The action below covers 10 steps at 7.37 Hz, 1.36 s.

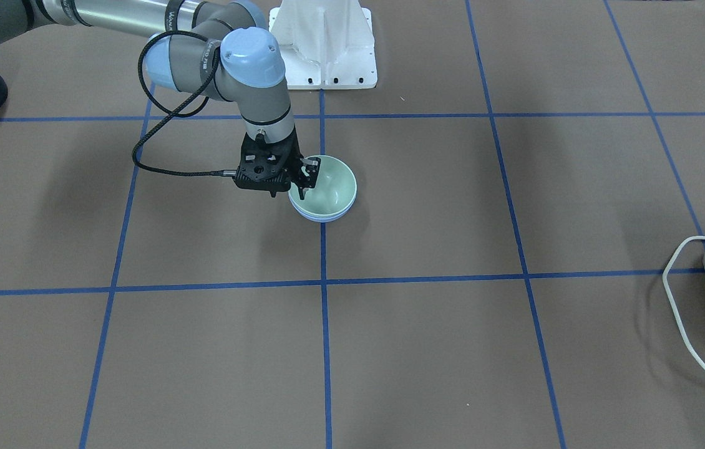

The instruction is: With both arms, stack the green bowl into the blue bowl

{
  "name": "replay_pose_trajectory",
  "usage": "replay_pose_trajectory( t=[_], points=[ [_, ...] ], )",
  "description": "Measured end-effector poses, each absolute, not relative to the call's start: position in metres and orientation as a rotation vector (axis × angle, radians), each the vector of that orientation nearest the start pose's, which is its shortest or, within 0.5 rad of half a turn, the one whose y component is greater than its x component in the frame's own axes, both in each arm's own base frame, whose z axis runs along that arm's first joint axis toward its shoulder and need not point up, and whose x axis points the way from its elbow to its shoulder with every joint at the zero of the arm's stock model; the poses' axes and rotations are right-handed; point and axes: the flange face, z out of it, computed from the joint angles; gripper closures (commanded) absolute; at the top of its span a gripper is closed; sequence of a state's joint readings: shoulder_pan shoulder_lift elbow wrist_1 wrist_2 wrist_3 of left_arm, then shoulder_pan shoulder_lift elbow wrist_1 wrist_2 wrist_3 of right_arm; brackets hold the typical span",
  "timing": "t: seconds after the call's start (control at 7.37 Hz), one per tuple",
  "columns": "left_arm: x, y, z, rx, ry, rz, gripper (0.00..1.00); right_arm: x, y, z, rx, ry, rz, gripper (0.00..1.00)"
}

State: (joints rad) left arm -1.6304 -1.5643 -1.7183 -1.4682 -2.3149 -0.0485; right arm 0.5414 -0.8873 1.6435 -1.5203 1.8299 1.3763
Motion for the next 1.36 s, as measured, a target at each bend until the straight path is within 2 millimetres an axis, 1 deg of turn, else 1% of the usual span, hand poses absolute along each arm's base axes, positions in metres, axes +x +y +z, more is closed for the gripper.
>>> replay_pose_trajectory(
  t=[0.14,0.27,0.41,0.54,0.68,0.81,0.95,1.09,1.22,1.36],
  points=[
    [-0.094,-0.482,0.603,0.037,0.745,-0.092,0.02,-0.506,-0.48,0.225,0.073,-0.818,0.221,0.0],
    [-0.094,-0.481,0.604,0.032,0.746,-0.101,0.02,-0.461,-0.513,0.242,0.082,-0.794,0.196,0.0],
    [-0.094,-0.482,0.602,0.036,0.746,-0.112,0.02,-0.4,-0.544,0.267,0.106,-0.778,0.137,0.0],
    [-0.094,-0.482,0.599,0.047,0.746,-0.111,0.02,-0.334,-0.572,0.293,0.131,-0.775,0.063,0.0],
    [-0.093,-0.482,0.598,0.054,0.747,-0.108,0.02,-0.272,-0.59,0.32,0.148,-0.78,0.001,0.0],
    [-0.093,-0.481,0.598,0.058,0.747,-0.107,0.02,-0.213,-0.599,0.357,0.161,-0.773,-0.049,0.0],
    [-0.093,-0.482,0.597,0.061,0.748,-0.105,0.02,-0.163,-0.594,0.4,0.169,-0.749,-0.094,0.0],
    [-0.093,-0.482,0.596,0.066,0.748,-0.099,0.02,-0.11,-0.577,0.452,0.17,-0.715,-0.133,0.0],
    [-0.093,-0.482,0.595,0.073,0.747,-0.087,0.02,-0.058,-0.55,0.504,0.155,-0.683,-0.15,0.0],
    [-0.092,-0.482,0.595,0.078,0.746,-0.076,0.02,-0.012,-0.516,0.553,0.127,-0.659,-0.145,0.0]
  ],
)
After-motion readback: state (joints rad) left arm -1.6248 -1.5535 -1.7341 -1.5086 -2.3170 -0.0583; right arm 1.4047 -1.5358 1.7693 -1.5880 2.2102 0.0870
